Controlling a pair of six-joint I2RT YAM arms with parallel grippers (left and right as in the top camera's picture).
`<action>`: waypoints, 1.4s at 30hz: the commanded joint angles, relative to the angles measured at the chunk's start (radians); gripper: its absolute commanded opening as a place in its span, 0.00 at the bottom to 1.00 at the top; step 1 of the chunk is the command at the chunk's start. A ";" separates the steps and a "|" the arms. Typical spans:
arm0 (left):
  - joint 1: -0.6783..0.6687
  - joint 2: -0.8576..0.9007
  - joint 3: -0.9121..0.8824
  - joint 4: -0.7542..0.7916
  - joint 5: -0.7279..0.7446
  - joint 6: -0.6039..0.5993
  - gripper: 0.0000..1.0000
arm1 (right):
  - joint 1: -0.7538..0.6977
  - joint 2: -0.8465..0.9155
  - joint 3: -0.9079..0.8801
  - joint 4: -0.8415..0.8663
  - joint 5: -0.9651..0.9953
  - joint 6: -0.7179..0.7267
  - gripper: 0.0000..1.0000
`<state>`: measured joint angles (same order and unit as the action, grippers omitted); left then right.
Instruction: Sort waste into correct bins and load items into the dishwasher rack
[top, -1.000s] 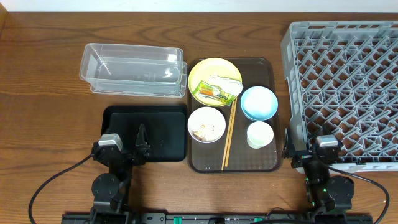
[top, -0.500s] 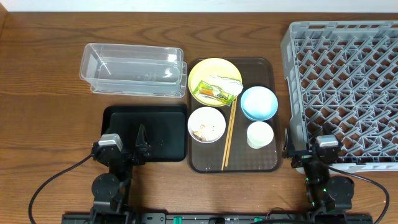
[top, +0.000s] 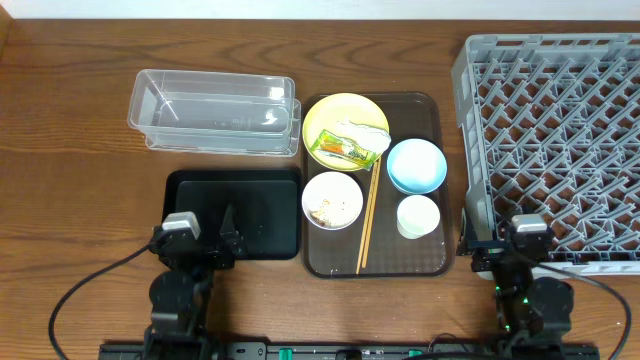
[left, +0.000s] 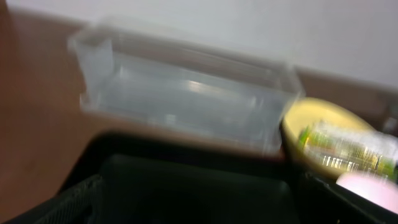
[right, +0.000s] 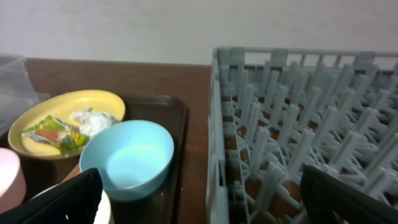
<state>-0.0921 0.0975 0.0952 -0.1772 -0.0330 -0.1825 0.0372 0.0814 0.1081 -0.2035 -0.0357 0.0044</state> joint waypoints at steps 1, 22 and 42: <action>0.006 0.105 0.133 -0.051 -0.005 0.006 1.00 | 0.013 0.078 0.134 -0.051 0.036 0.010 0.99; 0.006 1.019 0.996 -0.722 0.101 0.003 1.00 | 0.013 0.830 0.842 -0.661 0.016 0.010 0.99; -0.307 1.558 1.357 -0.336 0.179 0.547 0.99 | 0.013 0.833 0.842 -0.650 0.008 0.010 0.99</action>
<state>-0.3584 1.6024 1.4197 -0.5541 0.1329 0.2459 0.0372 0.9161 0.9302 -0.8524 -0.0200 0.0109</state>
